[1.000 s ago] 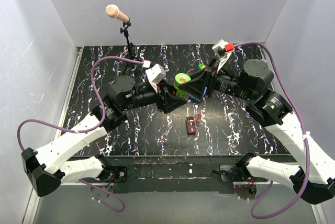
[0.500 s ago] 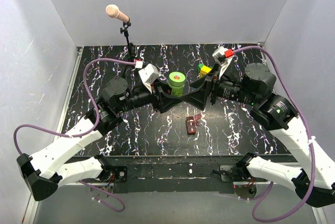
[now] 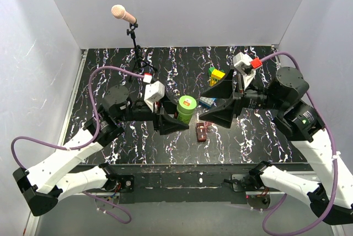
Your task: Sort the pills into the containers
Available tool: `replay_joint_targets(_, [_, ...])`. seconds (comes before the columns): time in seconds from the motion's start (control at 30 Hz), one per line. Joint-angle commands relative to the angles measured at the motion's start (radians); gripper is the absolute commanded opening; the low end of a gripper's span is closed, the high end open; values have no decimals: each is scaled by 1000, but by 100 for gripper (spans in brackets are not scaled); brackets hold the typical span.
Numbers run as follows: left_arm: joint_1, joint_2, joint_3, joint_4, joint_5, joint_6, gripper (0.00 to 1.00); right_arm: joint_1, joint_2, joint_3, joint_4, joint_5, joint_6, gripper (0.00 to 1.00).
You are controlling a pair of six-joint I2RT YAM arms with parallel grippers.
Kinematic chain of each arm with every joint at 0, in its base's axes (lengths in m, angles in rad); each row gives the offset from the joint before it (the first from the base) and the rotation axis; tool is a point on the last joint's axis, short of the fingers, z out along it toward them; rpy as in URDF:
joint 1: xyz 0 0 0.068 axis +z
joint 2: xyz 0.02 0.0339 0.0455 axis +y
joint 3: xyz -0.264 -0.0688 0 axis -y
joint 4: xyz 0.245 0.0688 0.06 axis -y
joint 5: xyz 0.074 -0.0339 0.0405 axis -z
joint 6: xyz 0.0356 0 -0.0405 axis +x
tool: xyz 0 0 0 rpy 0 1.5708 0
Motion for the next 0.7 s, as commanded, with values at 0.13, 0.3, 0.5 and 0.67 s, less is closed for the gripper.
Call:
replay_joint_targets(0.13, [1, 3, 17, 129, 287, -43, 0, -35, -10, -36, 326, -308, 136, 97])
replay_joint_targets(0.3, [1, 44, 18, 213, 359, -104, 0, -35, 13, -73, 443, -365, 190, 95])
replay_joint_targets(0.5, [1, 90, 35, 241, 405, -125, 0, -33, 29, -131, 656, -411, 295, 95])
replay_joint_targets(0.67, [1, 102, 40, 276, 410, -136, 0, -27, 52, -151, 739, -434, 338, 95])
